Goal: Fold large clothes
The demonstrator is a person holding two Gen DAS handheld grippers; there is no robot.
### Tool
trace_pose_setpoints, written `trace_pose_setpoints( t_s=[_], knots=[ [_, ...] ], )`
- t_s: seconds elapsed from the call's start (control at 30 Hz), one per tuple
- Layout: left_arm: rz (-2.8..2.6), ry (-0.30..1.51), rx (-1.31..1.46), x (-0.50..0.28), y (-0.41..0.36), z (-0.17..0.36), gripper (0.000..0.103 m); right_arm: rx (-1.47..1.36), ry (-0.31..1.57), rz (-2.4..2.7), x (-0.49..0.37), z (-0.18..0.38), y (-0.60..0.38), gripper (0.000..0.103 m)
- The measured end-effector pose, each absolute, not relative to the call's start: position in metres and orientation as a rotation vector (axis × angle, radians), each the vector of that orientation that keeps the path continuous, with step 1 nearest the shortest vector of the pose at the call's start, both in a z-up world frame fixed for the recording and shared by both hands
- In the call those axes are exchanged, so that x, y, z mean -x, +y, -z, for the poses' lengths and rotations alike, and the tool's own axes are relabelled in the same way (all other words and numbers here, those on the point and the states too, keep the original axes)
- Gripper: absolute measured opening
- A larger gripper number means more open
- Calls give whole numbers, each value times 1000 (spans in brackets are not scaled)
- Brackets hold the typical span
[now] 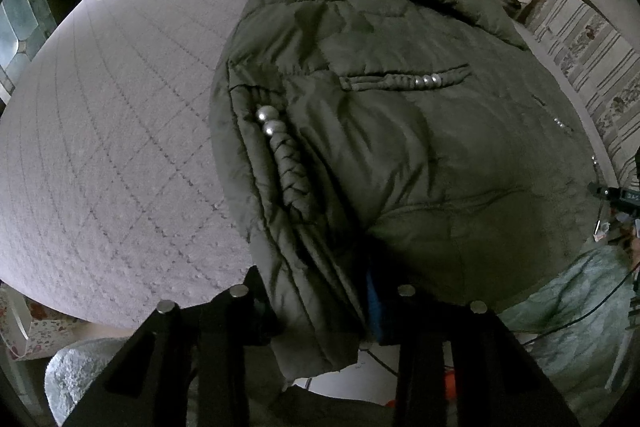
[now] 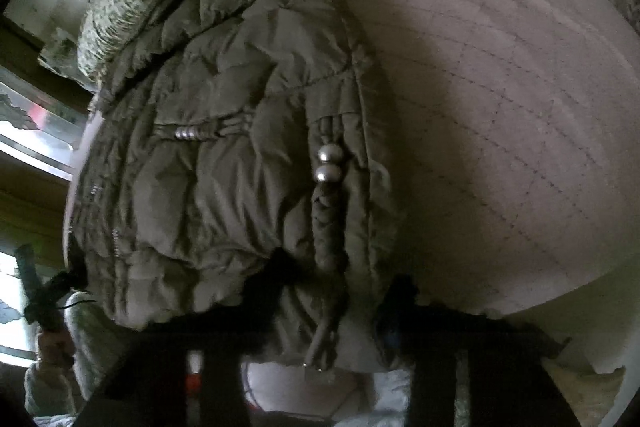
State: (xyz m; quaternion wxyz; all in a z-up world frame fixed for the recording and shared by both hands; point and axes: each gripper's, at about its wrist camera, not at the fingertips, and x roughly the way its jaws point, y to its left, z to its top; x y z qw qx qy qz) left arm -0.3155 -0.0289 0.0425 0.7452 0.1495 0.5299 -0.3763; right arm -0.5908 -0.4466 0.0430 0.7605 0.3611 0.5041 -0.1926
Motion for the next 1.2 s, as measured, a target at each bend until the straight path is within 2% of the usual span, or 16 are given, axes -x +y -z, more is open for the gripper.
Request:
trace_pose_setpoints(
  t_s=[0.03, 0.2, 0.63, 1.0, 1.2],
  knots=[
    [832, 1158, -321, 315, -29, -45, 30, -787, 1091, 409, 591, -46, -447, 23],
    [869, 1134, -265, 312, -24, -64, 20, -782, 1033, 376, 596, -67, -442, 17],
    [930, 1078, -170, 302, -23, -111, 17, -741, 920, 325, 587, -131, -437, 15],
    [934, 1078, -159, 302, -21, -112, 17, -750, 926, 347, 583, -129, -440, 15],
    [961, 1035, -125, 296, -23, -137, 17, -747, 877, 333, 576, -145, -441, 15]
  ],
)
